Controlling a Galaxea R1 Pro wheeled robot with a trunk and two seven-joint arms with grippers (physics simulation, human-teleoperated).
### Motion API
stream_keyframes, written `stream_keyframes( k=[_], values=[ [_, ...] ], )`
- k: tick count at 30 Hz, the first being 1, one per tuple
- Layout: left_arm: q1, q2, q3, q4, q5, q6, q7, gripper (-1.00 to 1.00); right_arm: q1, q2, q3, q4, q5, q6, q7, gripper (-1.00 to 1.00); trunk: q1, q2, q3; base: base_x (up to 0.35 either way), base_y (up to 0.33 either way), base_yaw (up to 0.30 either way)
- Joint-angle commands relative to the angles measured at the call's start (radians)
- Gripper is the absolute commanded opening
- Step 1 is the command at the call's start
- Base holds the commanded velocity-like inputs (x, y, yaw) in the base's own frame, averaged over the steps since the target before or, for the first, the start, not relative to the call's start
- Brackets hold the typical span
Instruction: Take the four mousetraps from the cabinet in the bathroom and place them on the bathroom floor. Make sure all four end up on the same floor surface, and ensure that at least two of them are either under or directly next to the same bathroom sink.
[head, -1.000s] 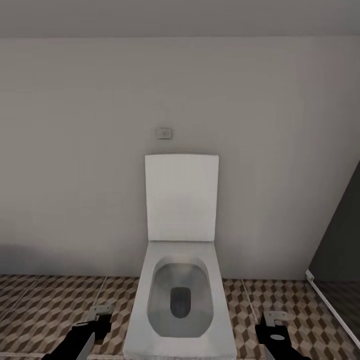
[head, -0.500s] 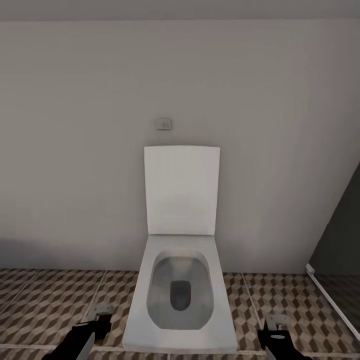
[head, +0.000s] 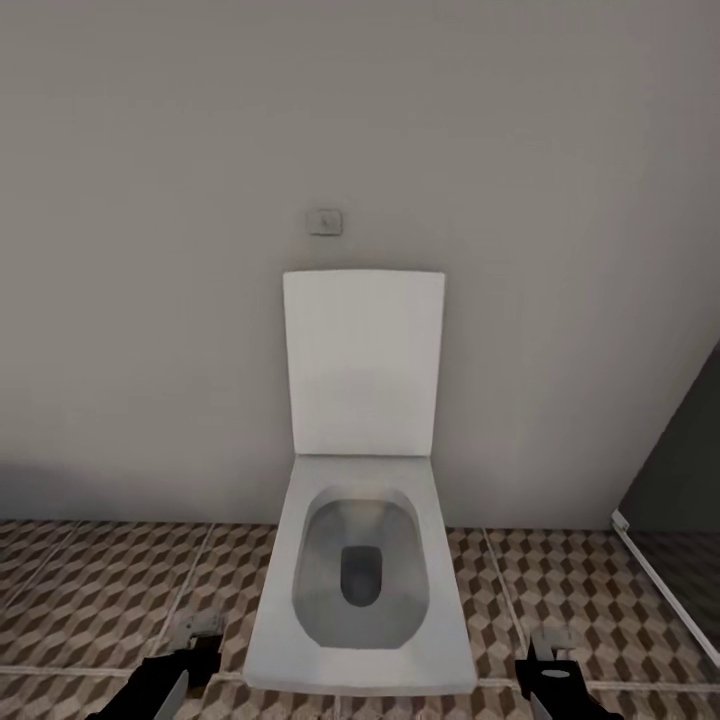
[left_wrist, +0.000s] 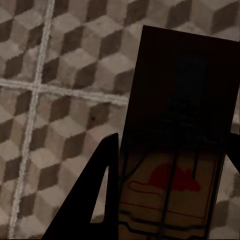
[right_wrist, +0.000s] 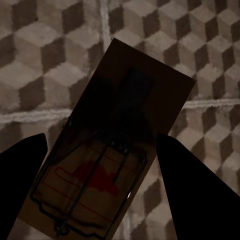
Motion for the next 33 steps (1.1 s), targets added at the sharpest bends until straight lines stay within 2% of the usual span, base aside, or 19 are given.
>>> stream_keyframes(
  k=[1,33],
  values=[
    [0.0,0.0,-0.002,0.001,0.008,0.005,0.008,-1.0,0.0,0.0,-0.002,-0.002,0.006,0.007,-0.001,-1.0,0.0,-0.001,-0.005,0.0,0.0,0.0],
    [0.0,0.001,-0.002,0.014,0.005,0.004,0.008,-1.0,0.0,0.0,-0.002,-0.002,0.006,-0.001,-0.002,-1.0,0.015,-0.008,-0.129,0.0,0.0,0.0]
  ],
)
